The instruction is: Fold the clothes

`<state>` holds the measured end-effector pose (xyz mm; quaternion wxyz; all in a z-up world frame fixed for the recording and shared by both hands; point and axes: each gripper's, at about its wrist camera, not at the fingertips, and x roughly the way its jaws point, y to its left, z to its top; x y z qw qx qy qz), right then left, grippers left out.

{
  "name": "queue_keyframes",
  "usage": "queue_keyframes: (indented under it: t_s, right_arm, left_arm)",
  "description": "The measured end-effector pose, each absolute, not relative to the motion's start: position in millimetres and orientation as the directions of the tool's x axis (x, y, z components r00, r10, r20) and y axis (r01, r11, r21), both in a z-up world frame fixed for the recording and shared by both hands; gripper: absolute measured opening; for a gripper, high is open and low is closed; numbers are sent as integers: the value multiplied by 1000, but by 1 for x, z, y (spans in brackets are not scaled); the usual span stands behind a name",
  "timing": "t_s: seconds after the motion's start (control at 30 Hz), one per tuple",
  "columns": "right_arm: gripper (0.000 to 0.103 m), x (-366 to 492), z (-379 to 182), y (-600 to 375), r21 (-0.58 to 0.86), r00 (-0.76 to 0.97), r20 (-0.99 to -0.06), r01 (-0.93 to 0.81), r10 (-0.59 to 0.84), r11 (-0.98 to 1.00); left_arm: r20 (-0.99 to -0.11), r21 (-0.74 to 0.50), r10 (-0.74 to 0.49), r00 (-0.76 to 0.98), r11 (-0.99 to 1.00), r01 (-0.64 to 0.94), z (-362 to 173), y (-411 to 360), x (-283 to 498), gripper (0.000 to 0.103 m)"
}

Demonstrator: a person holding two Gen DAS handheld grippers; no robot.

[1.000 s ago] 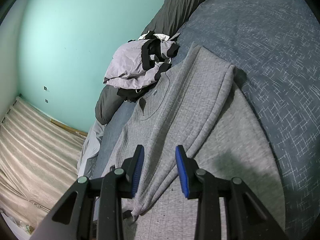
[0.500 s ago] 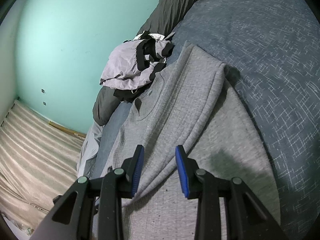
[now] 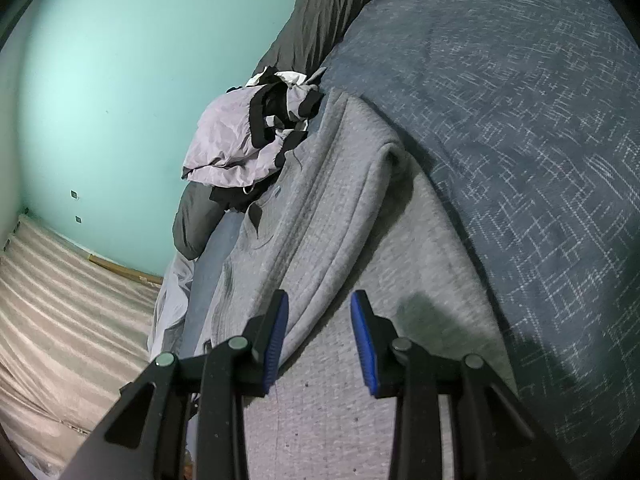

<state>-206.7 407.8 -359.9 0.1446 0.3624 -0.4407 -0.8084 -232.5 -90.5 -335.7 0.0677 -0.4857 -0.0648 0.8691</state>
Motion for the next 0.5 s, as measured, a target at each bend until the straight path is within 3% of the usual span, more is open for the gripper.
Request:
queue_keyframes:
  t_s: [0.23,0.5]
  right_arm:
    - [32,-208,-362,409,820,-690,-459,-86,-560,-566]
    - [32,-211,-364,410,814,-684,-474,-99,-555,-573]
  left_arm:
    - [-864,-217,205,-460,-976,-27,-352,-93,-239,8]
    - [-814,-198,207,-543,-977,-76,-326,-82,-220,14]
